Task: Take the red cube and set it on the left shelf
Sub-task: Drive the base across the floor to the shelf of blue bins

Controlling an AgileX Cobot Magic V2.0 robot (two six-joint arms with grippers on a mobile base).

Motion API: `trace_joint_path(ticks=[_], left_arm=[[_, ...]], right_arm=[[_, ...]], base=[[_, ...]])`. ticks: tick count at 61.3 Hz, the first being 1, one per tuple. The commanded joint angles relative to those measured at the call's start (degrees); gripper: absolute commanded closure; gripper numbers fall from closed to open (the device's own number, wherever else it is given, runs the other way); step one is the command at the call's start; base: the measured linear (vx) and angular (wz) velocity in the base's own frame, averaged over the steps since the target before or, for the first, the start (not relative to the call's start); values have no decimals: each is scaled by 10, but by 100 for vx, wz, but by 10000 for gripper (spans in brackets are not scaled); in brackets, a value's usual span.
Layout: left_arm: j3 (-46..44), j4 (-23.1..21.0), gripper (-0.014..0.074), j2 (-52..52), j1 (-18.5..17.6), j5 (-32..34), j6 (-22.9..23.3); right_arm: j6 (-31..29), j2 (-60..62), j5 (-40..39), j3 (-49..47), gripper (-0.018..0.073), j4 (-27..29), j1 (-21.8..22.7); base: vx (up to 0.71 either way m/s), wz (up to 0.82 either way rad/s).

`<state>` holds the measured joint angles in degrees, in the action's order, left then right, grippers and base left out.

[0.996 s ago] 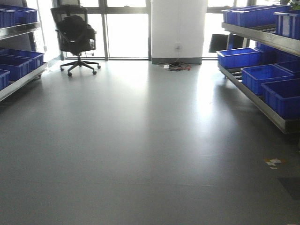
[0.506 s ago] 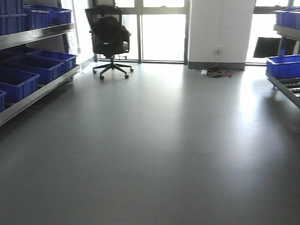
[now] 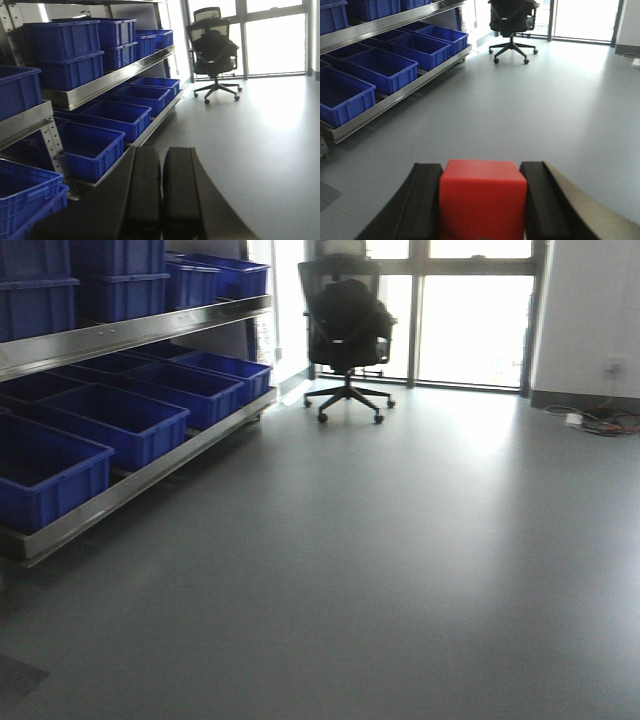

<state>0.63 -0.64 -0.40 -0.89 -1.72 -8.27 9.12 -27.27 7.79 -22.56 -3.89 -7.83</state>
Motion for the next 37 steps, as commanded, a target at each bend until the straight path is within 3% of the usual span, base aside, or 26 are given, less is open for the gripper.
trace_joint_path(ticks=[1,37], left_arm=[[13,-3,491,4,-3,52,0],[13,-3,491,4,-3,52,0]], right_arm=[[-2,-1,-54,-16,503,-6,3],[-2,-1,-54,-16,503,-6,3]], base=[[52,50],[45,67]])
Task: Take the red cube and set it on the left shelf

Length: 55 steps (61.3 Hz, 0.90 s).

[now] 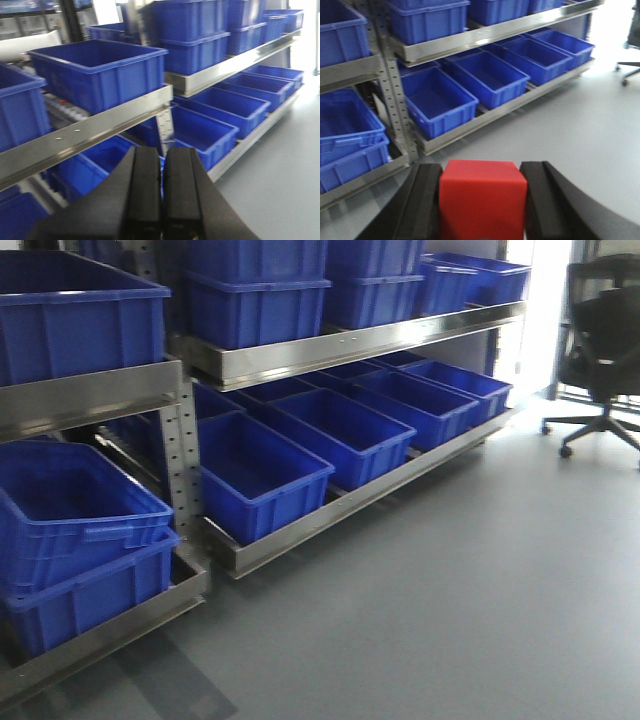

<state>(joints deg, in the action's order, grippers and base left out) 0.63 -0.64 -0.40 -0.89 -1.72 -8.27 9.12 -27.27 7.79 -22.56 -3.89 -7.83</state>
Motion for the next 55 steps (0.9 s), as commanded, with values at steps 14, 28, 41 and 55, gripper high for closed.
trace_joint_path(ticks=[14,28,41,55], left_arm=[[13,-3,491,4,-3,52,0],[13,-3,491,4,-3,52,0],[13,-3,491,4,-3,52,0],[13,-3,491,4,-3,52,0]], right_arm=[[-2,-1,-54,-16,503,-6,3],[-2,-1,-54,-16,503,-6,3],[-2,-1,-54,-16,503,-6,3],[-2,-1,-54,-16,503,-6,3]], base=[[41,60],[40,63],[38,65],[36,54]])
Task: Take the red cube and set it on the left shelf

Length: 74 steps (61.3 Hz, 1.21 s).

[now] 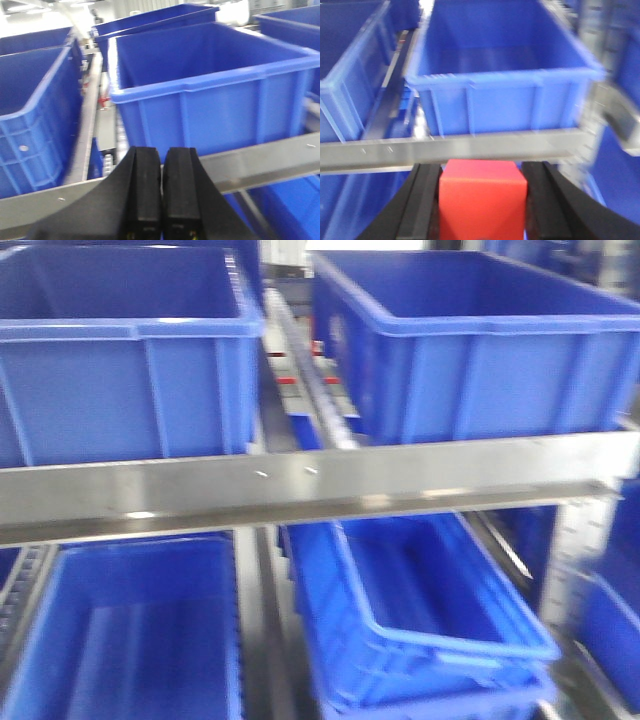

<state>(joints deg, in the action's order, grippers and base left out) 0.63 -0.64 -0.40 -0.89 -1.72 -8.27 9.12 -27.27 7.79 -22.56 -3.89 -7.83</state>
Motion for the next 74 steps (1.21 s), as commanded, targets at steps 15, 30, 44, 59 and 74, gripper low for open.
trace_joint_path(ticks=[15,30,44,59,74], left_arm=[[13,-3,491,4,-3,52,0],[13,-3,491,4,-3,52,0],[13,-3,491,4,-3,52,0],[13,-3,491,4,-3,52,0],[13,-3,491,4,-3,52,0]], right_arm=[[-2,-1,-54,-16,503,-6,3],[-2,-1,-54,-16,503,-6,3],[-2,-1,-54,-16,503,-6,3],[-2,-1,-54,-16,503,-6,3],[-2,-1,-54,-16,503,-6,3]], base=[[33,37],[28,28],[22,23],[14,16],[8,4]])
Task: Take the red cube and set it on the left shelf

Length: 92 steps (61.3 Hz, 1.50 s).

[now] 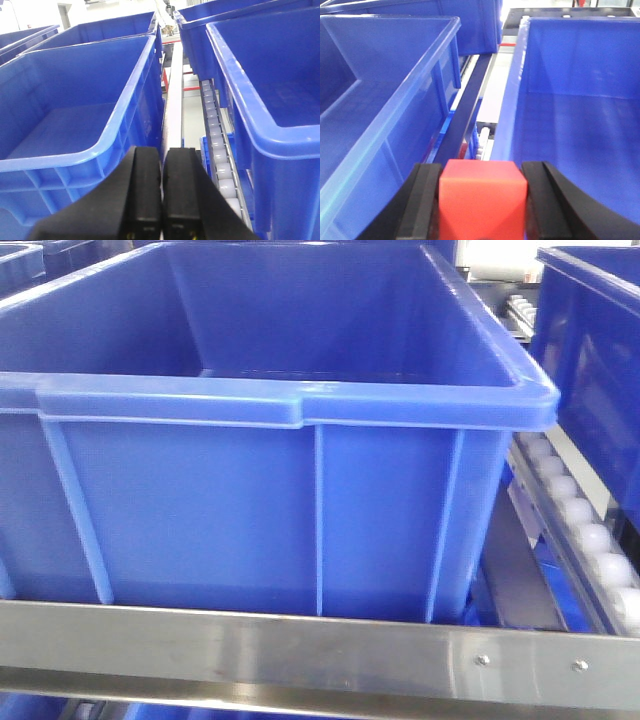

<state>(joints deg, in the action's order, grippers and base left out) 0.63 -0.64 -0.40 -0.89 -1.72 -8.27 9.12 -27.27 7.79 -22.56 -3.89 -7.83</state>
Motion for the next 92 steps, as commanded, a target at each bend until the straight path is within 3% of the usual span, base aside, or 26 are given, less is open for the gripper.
trace_joint_path(ticks=[1,92], left_arm=[[13,-3,491,4,-3,52,0],[13,-3,491,4,-3,52,0]], right_arm=[[-2,-1,-54,-16,503,-6,3],[-2,-1,-54,-16,503,-6,3]], base=[[11,19],[0,-1]])
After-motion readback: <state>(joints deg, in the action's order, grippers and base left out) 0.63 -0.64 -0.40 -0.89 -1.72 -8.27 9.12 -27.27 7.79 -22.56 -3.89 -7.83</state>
